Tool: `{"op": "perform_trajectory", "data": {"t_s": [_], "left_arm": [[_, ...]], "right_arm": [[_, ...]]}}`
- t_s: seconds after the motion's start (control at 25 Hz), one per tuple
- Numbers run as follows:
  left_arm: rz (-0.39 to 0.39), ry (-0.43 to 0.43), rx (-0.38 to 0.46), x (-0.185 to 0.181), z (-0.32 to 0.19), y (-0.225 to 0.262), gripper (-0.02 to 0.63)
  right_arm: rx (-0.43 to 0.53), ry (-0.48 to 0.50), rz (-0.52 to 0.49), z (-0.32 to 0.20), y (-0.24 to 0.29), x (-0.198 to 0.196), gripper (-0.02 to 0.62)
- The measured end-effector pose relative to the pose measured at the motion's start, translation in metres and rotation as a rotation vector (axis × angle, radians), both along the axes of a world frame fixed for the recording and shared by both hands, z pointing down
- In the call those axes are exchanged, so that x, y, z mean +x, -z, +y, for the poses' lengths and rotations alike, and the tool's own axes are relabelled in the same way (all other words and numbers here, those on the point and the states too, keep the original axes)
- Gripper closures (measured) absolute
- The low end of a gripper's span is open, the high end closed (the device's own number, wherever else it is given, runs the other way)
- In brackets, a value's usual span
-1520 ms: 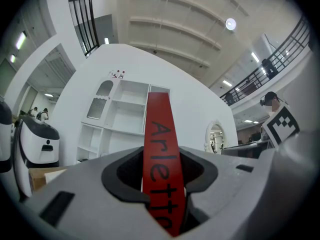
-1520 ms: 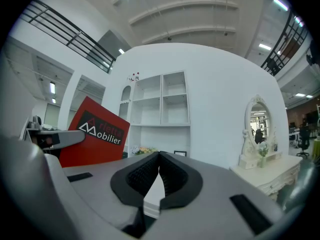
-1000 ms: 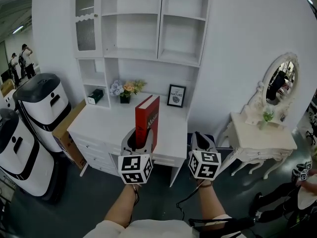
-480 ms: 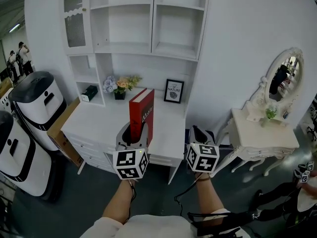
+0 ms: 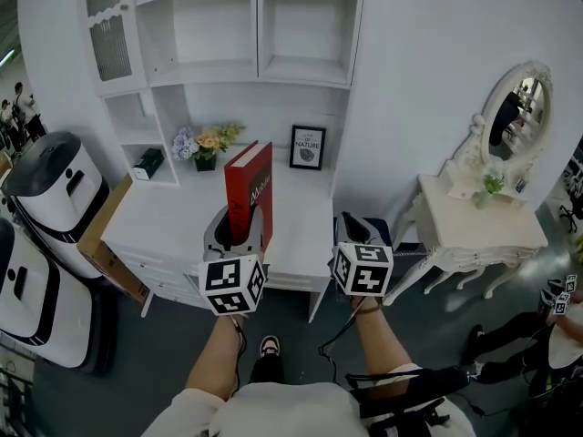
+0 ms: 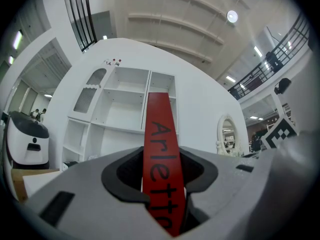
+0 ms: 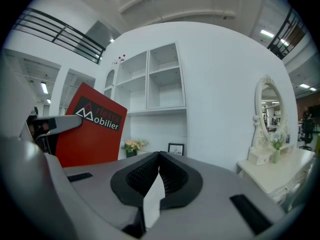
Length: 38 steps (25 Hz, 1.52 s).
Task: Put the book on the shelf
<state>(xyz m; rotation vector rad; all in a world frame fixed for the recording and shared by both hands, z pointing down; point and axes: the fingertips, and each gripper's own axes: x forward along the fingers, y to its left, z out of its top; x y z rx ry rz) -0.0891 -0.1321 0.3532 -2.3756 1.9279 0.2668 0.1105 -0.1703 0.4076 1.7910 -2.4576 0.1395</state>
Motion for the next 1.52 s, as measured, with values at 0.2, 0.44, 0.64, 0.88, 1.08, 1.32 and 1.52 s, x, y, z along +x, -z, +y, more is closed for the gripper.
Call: {"op": "perform_trajectory", "data": {"t_s": [0.2, 0.44, 0.64, 0.88, 1.08, 1.32, 1.52], "left_arm": [[-0.003, -0.008, -0.002, -0.009, -0.028, -0.001, 0.434], [-0.008, -0.030, -0.014, -0.019, -0.075, -0.001, 0.434], [-0.012, -0.046, -0.036, -0.031, -0.116, -0.005, 0.434], [-0.017, -0.067, -0.047, -0.040, -0.165, -0.004, 0.434], [-0.020, -0.089, -0.066, -0.042, -0.205, -0.011, 0.434], [-0.023, -0.111, -0.076, -0.046, -0.242, -0.011, 0.434], [-0.033, -0.127, -0.074, -0.050, -0.262, -0.010, 0.434]], "right_arm": [[-0.010, -0.009, -0.003, -0.029, -0.002, -0.009, 0.574], [-0.017, -0.020, -0.001, -0.075, 0.002, -0.024, 0.574], [-0.032, -0.025, 0.003, -0.115, 0.001, -0.040, 0.574], [-0.041, -0.039, 0.000, -0.165, 0.002, -0.051, 0.574], [-0.045, -0.060, -0.001, -0.203, 0.002, -0.054, 0.574], [-0.046, -0.072, -0.001, -0.241, 0.005, -0.062, 0.574], [-0.041, -0.078, -0.003, -0.263, 0.008, -0.070, 0.574]]}}
